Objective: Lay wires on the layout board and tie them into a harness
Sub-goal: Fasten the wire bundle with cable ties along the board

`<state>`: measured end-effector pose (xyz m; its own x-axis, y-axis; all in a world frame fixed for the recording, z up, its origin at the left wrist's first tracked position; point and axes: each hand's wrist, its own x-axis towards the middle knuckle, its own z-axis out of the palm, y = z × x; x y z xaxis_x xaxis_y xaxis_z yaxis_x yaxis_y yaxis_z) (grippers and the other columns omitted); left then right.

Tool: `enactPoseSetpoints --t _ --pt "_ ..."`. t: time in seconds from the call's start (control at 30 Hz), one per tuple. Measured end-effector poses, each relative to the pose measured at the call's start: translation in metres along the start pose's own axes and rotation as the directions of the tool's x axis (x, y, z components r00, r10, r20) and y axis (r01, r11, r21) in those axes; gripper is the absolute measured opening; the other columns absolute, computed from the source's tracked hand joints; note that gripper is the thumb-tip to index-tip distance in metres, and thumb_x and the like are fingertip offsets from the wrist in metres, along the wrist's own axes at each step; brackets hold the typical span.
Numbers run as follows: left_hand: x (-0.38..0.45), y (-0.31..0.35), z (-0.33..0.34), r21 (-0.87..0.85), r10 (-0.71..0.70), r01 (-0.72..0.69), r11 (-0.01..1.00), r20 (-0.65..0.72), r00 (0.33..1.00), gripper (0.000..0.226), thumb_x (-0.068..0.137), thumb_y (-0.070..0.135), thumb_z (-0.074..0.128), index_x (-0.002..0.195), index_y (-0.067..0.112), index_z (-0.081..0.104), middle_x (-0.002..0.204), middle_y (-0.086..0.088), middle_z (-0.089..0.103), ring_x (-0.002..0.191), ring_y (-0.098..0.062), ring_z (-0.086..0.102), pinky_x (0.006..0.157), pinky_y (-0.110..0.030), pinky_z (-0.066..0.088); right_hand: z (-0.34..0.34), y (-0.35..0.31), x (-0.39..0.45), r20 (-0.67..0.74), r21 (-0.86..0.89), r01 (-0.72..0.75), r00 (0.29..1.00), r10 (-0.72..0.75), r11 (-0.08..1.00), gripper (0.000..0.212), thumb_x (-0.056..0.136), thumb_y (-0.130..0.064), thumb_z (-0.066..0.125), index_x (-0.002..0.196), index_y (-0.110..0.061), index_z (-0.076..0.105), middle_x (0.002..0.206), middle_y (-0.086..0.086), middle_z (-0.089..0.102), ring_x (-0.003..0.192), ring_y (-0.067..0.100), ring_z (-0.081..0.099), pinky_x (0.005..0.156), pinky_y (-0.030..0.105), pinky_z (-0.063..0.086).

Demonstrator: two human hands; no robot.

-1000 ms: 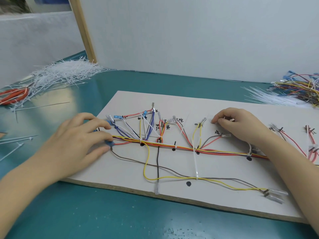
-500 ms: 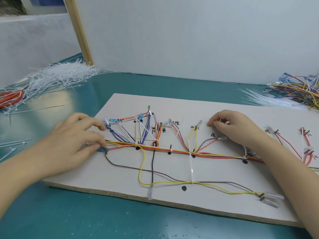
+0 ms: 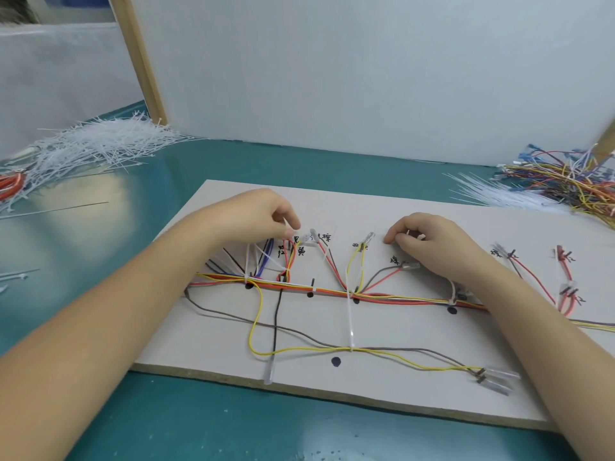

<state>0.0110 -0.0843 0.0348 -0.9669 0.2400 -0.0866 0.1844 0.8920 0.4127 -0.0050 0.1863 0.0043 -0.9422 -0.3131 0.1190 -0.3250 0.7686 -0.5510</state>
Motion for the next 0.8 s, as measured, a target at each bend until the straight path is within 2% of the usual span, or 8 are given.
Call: enactPoseSetpoints --t 0.13,0.23,0.3,0.43,0.53,0.67,0.73,0.8 --pt "-0.002 -0.003 0.005 -0.085 0.066 -0.075 0.994 -0.099 0.993 0.013 0.084 0.018 0.066 0.085 0.031 0.067 0.069 0.014 0.061 0.061 0.003 0.052 0.053 -0.006 0.035 0.001 0.001 0.002 -0.001 -0.01 0.008 1.0 -0.008 1.0 0.028 0.087 -0.012 0.048 0.073 -0.032 0.063 0.085 0.004 0.064 0.07 0.009 0.052 0.065 0.016 0.039" --pt "-0.003 0.0 0.012 -0.157 0.099 -0.135 0.978 -0.216 0.971 0.022 0.08 0.013 0.07 0.072 0.032 0.063 0.069 0.014 0.063 0.06 0.007 0.053 0.057 -0.006 0.037 0.002 0.001 0.002 -0.005 -0.016 0.015 1.0 -0.015 1.0 0.029 0.088 -0.013 0.048 0.073 -0.033 0.062 0.085 0.0 0.061 0.071 0.006 0.05 0.06 0.009 0.034" --pt "-0.002 0.002 0.015 -0.186 0.118 -0.165 0.969 -0.242 0.963 0.026 0.079 0.01 0.071 0.069 0.032 0.061 0.071 0.013 0.064 0.06 0.009 0.053 0.058 -0.005 0.037 0.002 0.002 0.003 -0.007 -0.02 0.018 1.0 -0.018 1.0 0.029 0.088 -0.013 0.048 0.073 -0.033 0.062 0.086 -0.002 0.06 0.072 0.005 0.05 0.062 0.01 0.035" --pt "0.0 -0.001 0.016 -0.156 0.108 -0.148 0.977 -0.24 0.965 0.027 0.079 0.01 0.07 0.069 0.033 0.059 0.069 0.014 0.062 0.059 0.009 0.052 0.057 -0.004 0.035 0.002 0.001 0.002 -0.011 -0.016 0.022 1.0 -0.022 1.0 0.029 0.087 -0.013 0.048 0.073 -0.034 0.062 0.087 -0.001 0.061 0.072 0.005 0.05 0.062 0.011 0.035" --pt "0.0 -0.003 0.017 -0.152 0.096 -0.139 0.979 -0.261 0.96 0.028 0.079 0.01 0.07 0.068 0.033 0.059 0.069 0.014 0.061 0.059 0.011 0.051 0.056 -0.003 0.035 0.002 0.001 0.001 -0.012 -0.021 0.032 0.999 -0.032 0.999 0.027 0.087 -0.012 0.048 0.075 -0.032 0.062 0.086 -0.003 0.059 0.072 0.003 0.05 0.06 0.02 0.035" --pt "0.0 -0.004 0.019 -0.149 0.079 -0.123 0.981 -0.266 0.961 0.025 0.08 0.01 0.069 0.07 0.031 0.059 0.069 0.013 0.062 0.062 0.005 0.053 0.057 -0.006 0.037 0.001 0.001 0.0 -0.014 -0.02 0.035 0.999 -0.035 0.999 0.026 0.088 -0.012 0.048 0.079 -0.028 0.065 0.082 -0.01 0.056 0.07 0.002 0.05 0.058 0.005 0.034" --pt "0.0 -0.005 0.019 -0.132 0.07 -0.1 0.986 -0.213 0.975 0.024 0.082 0.011 0.068 0.071 0.031 0.06 0.069 0.013 0.062 0.064 -0.001 0.056 0.06 -0.01 0.039 0.002 0.0 0.0 -0.018 -0.022 0.034 0.999 -0.035 0.999 0.024 0.088 -0.011 0.048 0.081 -0.026 0.066 0.081 -0.011 0.054 0.07 0.002 0.05 0.058 0.004 0.033" --pt "0.0 -0.006 0.02 -0.093 0.081 -0.097 0.991 -0.166 0.983 0.023 0.084 0.013 0.066 0.073 0.032 0.061 0.071 0.016 0.061 0.066 0.003 0.054 0.06 -0.008 0.038 0.002 0.0 0.0 -0.022 -0.025 0.036 0.999 -0.037 0.999 0.024 0.088 -0.011 0.048 0.081 -0.025 0.066 0.081 -0.012 0.053 0.071 0.002 0.05 0.058 0.004 0.033"
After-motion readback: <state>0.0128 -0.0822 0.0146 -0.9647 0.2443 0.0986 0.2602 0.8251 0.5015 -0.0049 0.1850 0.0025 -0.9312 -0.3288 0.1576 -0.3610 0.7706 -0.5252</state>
